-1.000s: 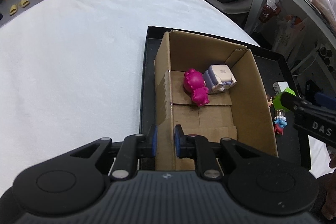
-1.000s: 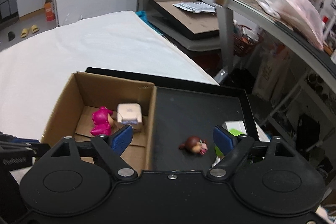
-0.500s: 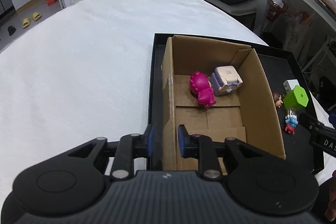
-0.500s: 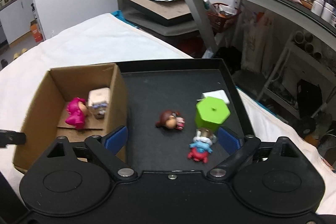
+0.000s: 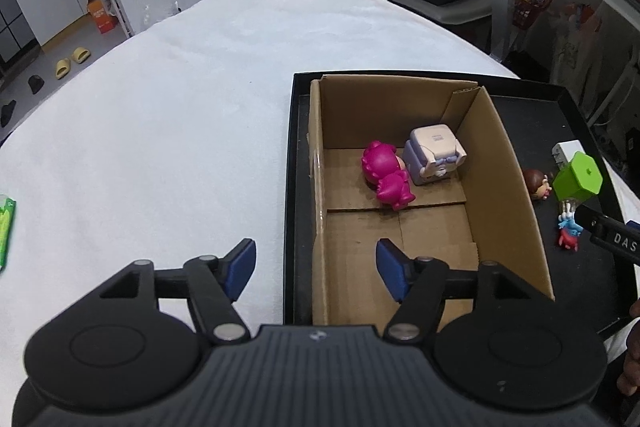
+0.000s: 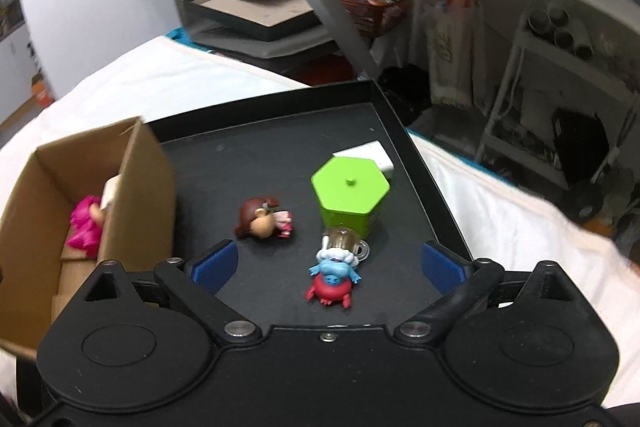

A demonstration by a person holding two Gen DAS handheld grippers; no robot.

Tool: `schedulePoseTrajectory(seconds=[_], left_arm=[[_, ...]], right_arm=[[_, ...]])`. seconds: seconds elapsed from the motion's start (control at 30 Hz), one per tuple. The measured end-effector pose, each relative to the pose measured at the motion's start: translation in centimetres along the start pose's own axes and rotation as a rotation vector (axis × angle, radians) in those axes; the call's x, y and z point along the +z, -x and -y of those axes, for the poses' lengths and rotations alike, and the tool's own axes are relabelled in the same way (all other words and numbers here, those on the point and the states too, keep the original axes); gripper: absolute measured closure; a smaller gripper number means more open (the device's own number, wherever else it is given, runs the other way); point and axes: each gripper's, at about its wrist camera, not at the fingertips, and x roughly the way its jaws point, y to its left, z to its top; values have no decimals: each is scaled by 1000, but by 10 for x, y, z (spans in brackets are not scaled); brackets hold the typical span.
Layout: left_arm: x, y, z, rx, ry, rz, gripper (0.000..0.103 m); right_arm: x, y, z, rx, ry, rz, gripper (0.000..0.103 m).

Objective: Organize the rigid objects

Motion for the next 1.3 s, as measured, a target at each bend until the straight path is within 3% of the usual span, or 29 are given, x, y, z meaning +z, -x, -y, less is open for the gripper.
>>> schedulePoseTrajectory(seconds=[0.13,0.33,0.5,0.6,0.73,0.77,0.9,1.3], left_arm=[[2,-3,7,17,-22,-7,38],[5,-8,13,43,-26,-21,38],[6,-10,18,71,-35,-29,38],[8,-11,22,84,-41,-34,38],[8,-12,25,100,-49,-37,38],[9,-12,26,103,-49,-38,38],[9,-12,28,110,-50,-38,38],[8,-6,23,99,-29,-20,38]], right_arm=[[-4,-17,6,-10,-47,-29,6],[-10,-35,2,-95,-63,-81,12],[-13,-47,6,-55,-101,-121,17],[-17,-54,4,-62,-84,-152,25],[-18,-59,0,-89,-62,-157,27],[-18,-59,-1,-96,-51,-155,31],[-17,-53,-4,-85,-19,-137,64],[-10,-40,3,-62,-55,-152,65]])
